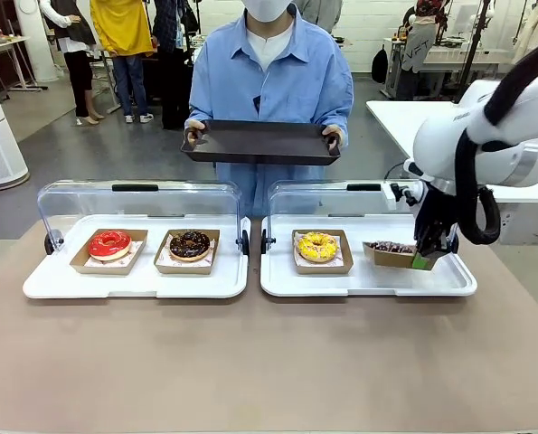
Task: Provide the desired donut to the person.
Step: Pick up and lift the Paper togo box containing the Donut pointed at by the person.
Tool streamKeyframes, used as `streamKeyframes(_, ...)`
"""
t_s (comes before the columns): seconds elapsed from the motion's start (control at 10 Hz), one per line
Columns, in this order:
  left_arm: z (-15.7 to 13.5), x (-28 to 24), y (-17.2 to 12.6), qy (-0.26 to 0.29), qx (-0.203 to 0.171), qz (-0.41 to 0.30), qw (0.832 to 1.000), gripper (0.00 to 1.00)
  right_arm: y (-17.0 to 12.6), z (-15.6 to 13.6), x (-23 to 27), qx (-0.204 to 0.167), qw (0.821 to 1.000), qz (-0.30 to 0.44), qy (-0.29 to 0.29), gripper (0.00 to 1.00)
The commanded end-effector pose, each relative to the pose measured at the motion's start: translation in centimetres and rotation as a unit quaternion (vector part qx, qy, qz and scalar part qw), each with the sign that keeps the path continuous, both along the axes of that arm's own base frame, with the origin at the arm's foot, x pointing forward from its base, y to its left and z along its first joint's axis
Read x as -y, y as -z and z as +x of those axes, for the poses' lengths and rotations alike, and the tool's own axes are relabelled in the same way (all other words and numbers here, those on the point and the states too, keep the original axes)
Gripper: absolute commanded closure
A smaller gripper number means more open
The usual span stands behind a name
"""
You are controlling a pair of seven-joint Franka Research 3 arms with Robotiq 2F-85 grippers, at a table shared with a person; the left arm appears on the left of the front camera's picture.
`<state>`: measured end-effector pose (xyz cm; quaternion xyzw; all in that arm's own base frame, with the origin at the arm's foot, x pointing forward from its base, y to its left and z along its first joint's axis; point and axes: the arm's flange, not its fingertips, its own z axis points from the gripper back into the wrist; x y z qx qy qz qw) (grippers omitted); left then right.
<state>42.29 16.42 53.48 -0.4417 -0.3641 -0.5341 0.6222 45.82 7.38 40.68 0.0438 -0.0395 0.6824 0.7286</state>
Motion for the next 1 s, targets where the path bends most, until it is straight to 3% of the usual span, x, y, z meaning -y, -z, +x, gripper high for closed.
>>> streamKeyframes(0.0,-0.2,-0.1,-0.2,0.002,0.001,-0.002,1.000,0.00,-3.4,-3.8,-0.3,-0.017,1.000,-0.023,0.002,1.00)
streamKeyframes(0.5,-0.2,-0.1,-0.2,0.002,0.001,-0.002,1.000,0.00,-14.3,-8.9,-1.3,0.034,0.998,-0.048,0.000,1.00)
streamKeyframes(0.7,-0.2,-0.1,-0.2,0.002,0.001,-0.002,1.000,0.00,-18.7,-8.1,-2.2,0.057,0.997,-0.048,0.015,1.00)
streamKeyframes(0.9,-0.2,-0.1,-0.2,0.002,0.001,-0.002,1.000,0.00,-21.3,-6.1,-2.9,0.057,0.997,-0.040,0.025,1.00)
